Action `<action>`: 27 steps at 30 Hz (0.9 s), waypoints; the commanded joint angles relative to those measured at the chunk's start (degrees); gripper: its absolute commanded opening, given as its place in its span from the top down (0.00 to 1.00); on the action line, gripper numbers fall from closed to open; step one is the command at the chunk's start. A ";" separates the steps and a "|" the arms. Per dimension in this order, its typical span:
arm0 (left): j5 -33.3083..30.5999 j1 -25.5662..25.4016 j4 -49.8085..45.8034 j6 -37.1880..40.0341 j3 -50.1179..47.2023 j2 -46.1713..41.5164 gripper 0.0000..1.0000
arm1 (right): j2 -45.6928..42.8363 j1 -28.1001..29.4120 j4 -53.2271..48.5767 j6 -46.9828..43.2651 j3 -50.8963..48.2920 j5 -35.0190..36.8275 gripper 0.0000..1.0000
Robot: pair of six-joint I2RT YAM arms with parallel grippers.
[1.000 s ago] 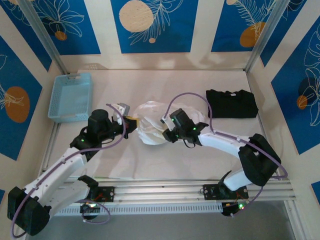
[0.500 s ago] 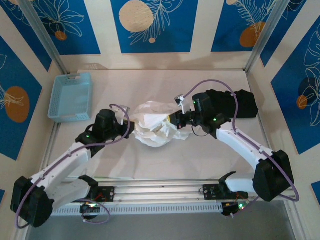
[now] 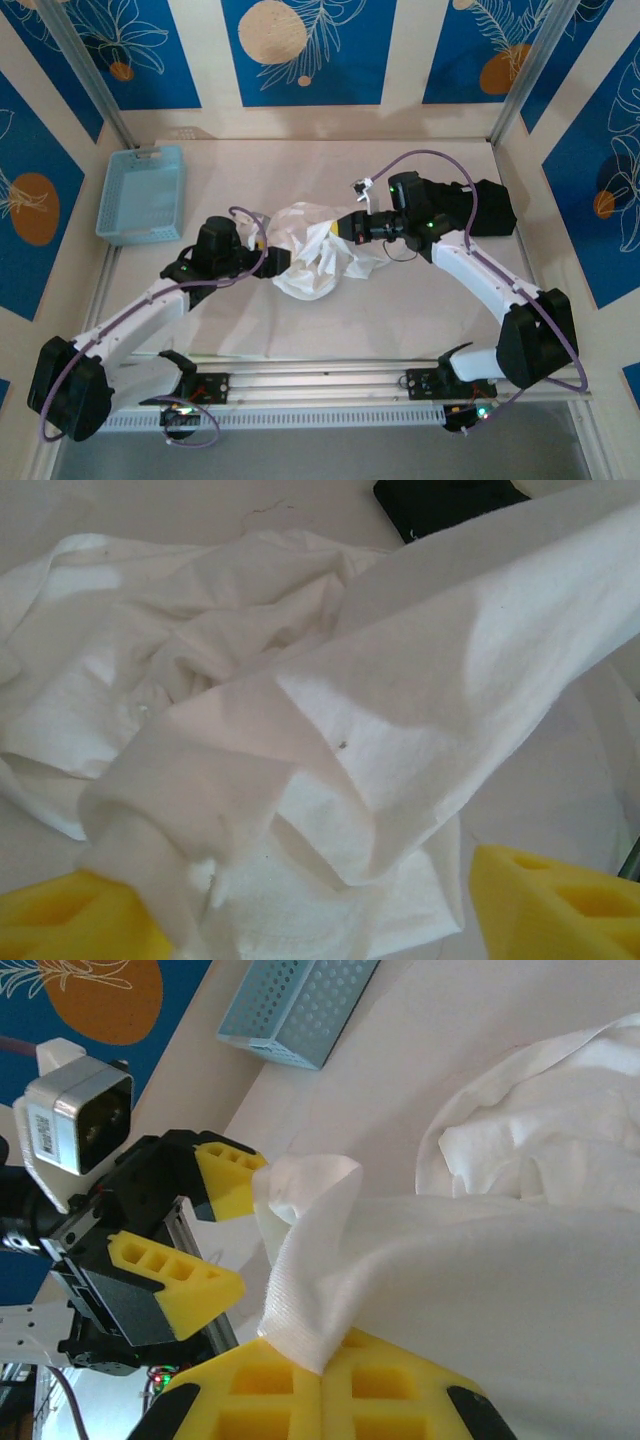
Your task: Fold the inside-out t-shirt
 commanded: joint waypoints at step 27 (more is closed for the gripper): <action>-24.08 -18.96 -1.50 21.16 10.88 9.28 0.26 | 2.04 -0.79 -2.99 1.86 4.95 -3.17 1.00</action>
